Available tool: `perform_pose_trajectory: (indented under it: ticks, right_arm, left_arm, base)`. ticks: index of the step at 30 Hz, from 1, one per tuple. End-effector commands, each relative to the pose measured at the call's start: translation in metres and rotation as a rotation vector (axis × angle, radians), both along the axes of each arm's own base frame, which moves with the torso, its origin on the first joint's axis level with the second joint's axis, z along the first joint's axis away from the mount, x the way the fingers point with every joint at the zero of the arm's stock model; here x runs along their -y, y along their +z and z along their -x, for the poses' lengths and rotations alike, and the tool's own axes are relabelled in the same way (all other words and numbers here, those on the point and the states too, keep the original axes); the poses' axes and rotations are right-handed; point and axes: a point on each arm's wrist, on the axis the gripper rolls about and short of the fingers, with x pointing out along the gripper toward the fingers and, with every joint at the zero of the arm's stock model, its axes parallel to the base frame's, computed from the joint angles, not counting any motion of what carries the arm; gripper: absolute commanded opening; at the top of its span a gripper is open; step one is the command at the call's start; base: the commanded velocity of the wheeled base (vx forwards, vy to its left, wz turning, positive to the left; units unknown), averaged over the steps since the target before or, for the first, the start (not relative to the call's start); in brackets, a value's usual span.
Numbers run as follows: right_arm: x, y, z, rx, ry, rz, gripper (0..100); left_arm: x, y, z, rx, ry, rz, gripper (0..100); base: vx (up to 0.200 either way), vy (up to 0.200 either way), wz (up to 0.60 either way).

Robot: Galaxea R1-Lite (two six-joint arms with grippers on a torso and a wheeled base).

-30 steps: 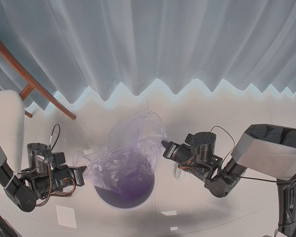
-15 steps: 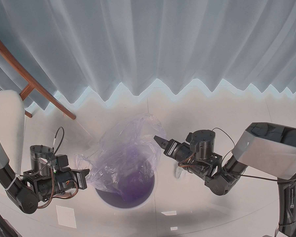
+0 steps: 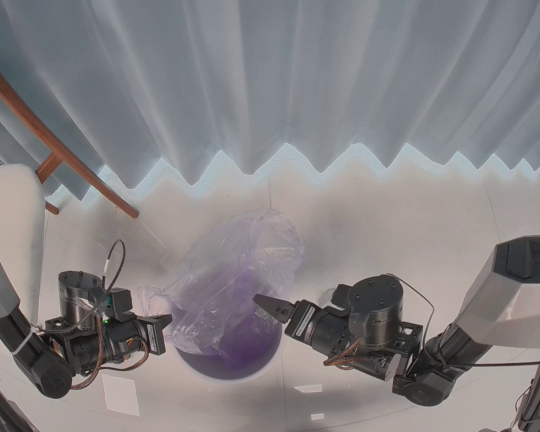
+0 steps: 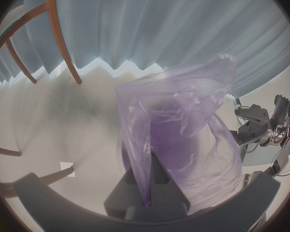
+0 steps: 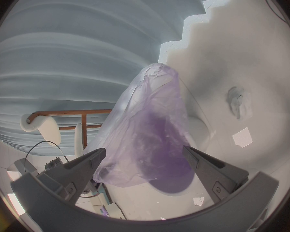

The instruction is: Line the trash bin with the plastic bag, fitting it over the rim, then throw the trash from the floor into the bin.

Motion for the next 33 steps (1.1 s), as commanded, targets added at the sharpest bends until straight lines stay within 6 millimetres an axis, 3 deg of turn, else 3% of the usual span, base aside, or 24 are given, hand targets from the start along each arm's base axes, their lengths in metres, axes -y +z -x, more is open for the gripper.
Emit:
perform_pose_trajectory:
  ticks: [1, 10, 17, 18, 32, 33]
  right_arm:
    - [-0.02, -0.004, -0.007, -0.005, 0.014, -0.025, 100]
    - [-0.048, 0.007, -0.042, 0.01, -0.023, -0.046, 100]
    - [-0.052, -0.001, -0.041, -0.025, -0.041, 0.0, 100]
    - [-0.052, -0.002, -0.041, -0.025, -0.047, 0.004, 0]
    - [-0.035, -0.013, -0.025, -0.067, -0.069, 0.062, 0]
    - [-0.032, -0.014, -0.024, -0.067, -0.076, 0.066, 0]
  left_arm:
    - [0.004, -0.001, 0.008, 0.013, -0.031, -0.001, 0]
    - [0.006, -0.004, 0.014, 0.011, -0.049, -0.004, 0]
    - [0.006, -0.003, 0.015, 0.017, -0.051, -0.002, 0]
    - [0.006, -0.003, 0.015, 0.017, -0.052, -0.002, 0]
    - [0.006, -0.001, 0.015, 0.044, -0.065, -0.014, 0]
    - [0.005, -0.003, 0.017, 0.043, -0.072, -0.028, 100]
  base:
    - [0.0, 0.0, 0.0]
    - [0.0, 0.0, 0.0]
    - [0.0, 0.0, 0.0]
    - [0.0, 0.0, 0.0]
    - [0.0, 0.0, 0.0]
    - [0.0, 0.0, 0.0]
